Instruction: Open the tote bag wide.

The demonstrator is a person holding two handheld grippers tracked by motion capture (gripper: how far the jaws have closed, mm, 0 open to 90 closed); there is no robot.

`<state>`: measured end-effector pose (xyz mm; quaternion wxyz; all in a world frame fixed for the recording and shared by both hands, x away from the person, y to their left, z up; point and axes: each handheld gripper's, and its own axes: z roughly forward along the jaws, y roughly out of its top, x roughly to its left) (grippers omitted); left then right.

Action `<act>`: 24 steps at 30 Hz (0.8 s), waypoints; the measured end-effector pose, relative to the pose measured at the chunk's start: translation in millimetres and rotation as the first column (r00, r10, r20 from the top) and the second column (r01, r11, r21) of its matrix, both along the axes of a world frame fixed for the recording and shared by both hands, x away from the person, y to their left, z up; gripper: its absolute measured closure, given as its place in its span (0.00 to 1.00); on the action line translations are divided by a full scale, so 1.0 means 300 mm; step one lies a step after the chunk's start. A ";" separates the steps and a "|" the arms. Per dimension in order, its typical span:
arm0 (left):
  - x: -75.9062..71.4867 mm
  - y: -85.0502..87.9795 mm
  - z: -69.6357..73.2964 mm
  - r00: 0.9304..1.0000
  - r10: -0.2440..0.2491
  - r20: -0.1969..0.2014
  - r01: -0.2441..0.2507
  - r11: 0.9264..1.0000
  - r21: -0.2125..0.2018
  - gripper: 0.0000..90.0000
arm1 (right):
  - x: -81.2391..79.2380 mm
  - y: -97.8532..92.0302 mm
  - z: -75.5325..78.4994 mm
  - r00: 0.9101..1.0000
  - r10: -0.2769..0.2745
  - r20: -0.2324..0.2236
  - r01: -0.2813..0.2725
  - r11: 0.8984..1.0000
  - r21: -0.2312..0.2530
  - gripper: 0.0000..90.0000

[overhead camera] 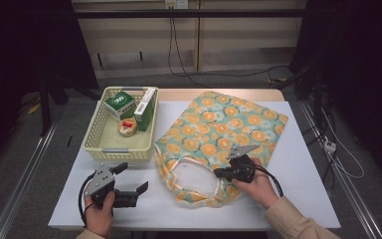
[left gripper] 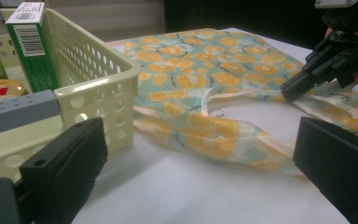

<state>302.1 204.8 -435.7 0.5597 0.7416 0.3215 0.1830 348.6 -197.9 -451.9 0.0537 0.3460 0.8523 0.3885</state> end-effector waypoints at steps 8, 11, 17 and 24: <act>-0.003 0.002 -0.001 1.000 0.002 -0.004 -0.002 1.000 -0.002 0.03 | -0.010 0.017 -0.004 0.999 0.032 -0.007 -0.032 0.999 -0.013 1.00; -0.003 0.001 0.000 1.000 0.002 -0.004 -0.002 1.000 -0.002 0.03 | -0.013 0.018 -0.008 0.999 0.036 -0.013 -0.036 0.999 0.004 0.99; -0.002 0.004 0.001 1.000 0.004 -0.001 -0.004 1.000 -0.003 0.03 | -0.019 0.013 0.009 1.000 0.020 -0.003 -0.020 0.999 0.049 0.77; -0.001 0.004 0.003 1.000 0.004 -0.002 -0.004 1.000 -0.004 0.03 | -0.025 0.016 0.053 0.999 0.022 0.030 -0.025 0.994 0.111 0.45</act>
